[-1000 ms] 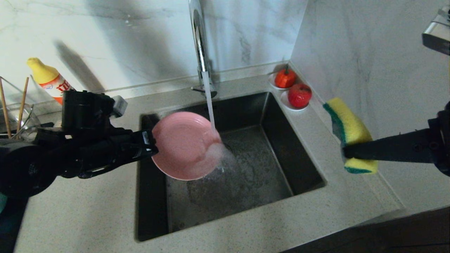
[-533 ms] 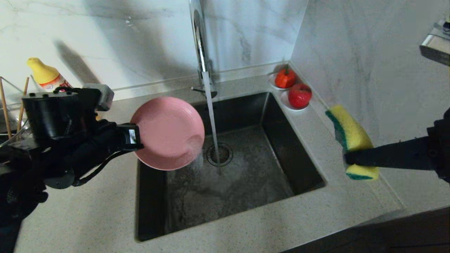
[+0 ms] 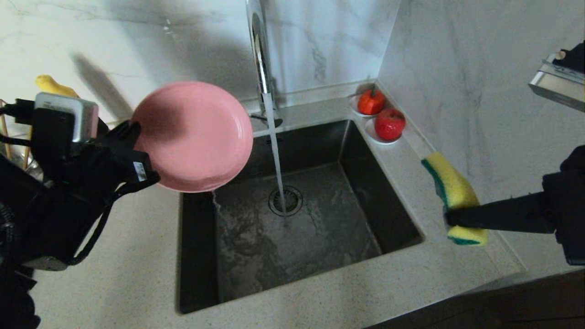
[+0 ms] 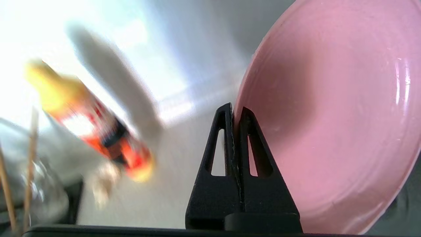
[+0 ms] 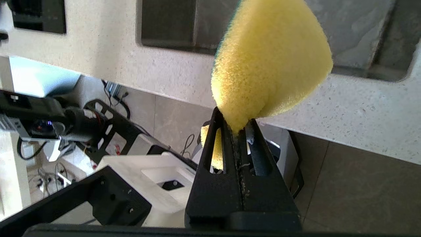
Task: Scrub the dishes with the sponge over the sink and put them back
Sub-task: Rinse the plate
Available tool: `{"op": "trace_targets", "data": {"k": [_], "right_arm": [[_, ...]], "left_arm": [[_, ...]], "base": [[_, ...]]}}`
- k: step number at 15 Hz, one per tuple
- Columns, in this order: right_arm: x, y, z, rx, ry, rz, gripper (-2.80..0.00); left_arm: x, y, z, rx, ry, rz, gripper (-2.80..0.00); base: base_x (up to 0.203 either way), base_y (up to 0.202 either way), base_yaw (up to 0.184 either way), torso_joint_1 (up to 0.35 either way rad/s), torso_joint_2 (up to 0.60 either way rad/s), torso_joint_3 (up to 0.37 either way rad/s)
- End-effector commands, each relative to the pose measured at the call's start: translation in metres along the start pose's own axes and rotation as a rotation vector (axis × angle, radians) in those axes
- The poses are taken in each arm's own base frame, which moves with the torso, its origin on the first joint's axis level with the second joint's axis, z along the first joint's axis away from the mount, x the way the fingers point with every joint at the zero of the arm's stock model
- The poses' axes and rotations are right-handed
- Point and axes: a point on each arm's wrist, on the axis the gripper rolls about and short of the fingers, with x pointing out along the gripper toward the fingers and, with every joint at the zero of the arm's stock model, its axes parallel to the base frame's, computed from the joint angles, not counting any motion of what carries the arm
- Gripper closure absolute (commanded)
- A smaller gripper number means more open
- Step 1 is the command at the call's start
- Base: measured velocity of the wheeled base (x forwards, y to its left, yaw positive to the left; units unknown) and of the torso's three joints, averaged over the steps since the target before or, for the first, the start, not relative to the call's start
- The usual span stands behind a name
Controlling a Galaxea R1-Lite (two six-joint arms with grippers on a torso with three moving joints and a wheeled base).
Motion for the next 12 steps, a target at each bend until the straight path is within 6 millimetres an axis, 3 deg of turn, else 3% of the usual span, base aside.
{"op": "trace_targets", "data": {"k": [1,5,9,12], "right_arm": [[-0.001,0.0,0.002,0.002,-0.006,-0.003,0.0],[0.002,0.0,0.003,0.003,-0.005,-0.005,0.0],[0.004,-0.001,0.004,0.007,-0.008,-0.014,0.0],[0.0,-0.005,0.006,0.018,-0.023,-0.026,0.0]], "left_arm": [[-0.006,0.006,0.011,-0.016,-0.114,0.003,0.0],[-0.021,0.01,0.017,-0.016,-0.19,-0.063,0.0],[-0.02,0.009,0.014,-0.024,-0.175,-0.064,0.0],[-0.008,0.01,-0.001,0.017,0.02,-0.039,0.0]], "base": [[0.0,0.0,0.0,0.0,0.0,0.0],[0.0,0.0,0.0,0.0,0.0,0.0],[0.0,0.0,0.0,0.0,0.0,0.0],[0.0,0.0,0.0,0.0,0.0,0.0]]}}
